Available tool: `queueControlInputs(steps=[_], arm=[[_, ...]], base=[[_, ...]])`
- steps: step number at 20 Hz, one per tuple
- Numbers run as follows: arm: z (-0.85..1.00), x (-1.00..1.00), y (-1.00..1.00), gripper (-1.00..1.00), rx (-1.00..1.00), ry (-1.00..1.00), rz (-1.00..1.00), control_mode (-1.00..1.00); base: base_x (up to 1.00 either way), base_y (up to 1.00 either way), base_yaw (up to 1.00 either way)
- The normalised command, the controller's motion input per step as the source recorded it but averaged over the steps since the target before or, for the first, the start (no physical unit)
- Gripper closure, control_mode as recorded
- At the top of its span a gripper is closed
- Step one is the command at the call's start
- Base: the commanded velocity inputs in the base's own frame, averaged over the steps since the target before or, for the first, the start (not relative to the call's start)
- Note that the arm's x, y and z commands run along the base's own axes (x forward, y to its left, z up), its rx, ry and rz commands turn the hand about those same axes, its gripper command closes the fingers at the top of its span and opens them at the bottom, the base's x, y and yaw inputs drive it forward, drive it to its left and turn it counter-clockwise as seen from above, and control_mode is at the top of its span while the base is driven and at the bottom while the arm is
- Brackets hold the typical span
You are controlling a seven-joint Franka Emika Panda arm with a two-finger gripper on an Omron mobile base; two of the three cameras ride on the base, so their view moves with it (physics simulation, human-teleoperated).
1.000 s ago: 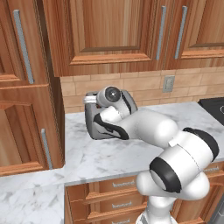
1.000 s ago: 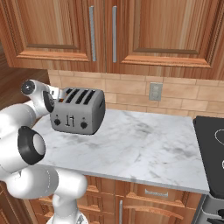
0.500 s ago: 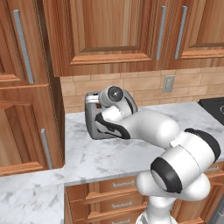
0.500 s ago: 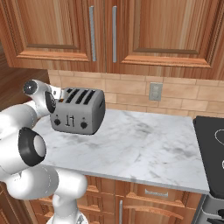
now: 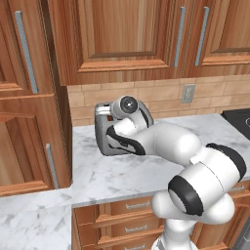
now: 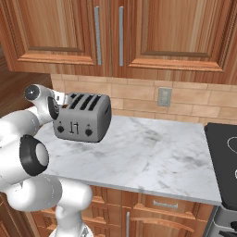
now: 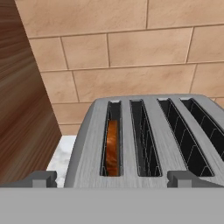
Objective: Start the toaster. Once the lever pops up, take the bread to the plate on the dining counter.
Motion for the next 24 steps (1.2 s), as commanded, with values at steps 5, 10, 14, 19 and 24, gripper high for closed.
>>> queueControlInputs(steps=[5, 10, 14, 19, 24], arm=[[0.00, 0.00, 0.00, -1.00, 0.00, 0.00, 0.00, -1.00], [0.00, 0.00, 0.00, -1.00, 0.00, 0.00, 0.00, -1.00], [0.00, 0.00, 0.00, -1.00, 0.00, 0.00, 0.00, -1.00], [0.00, 0.00, 0.00, -1.00, 0.00, 0.00, 0.00, -1.00], [0.00, 0.00, 0.00, -1.00, 0.00, 0.00, 0.00, -1.00]], base=[[0.00, 0.00, 0.00], [0.00, 0.00, 0.00], [0.00, 0.00, 0.00], [0.00, 0.00, 0.00], [0.00, 0.00, 0.00]])
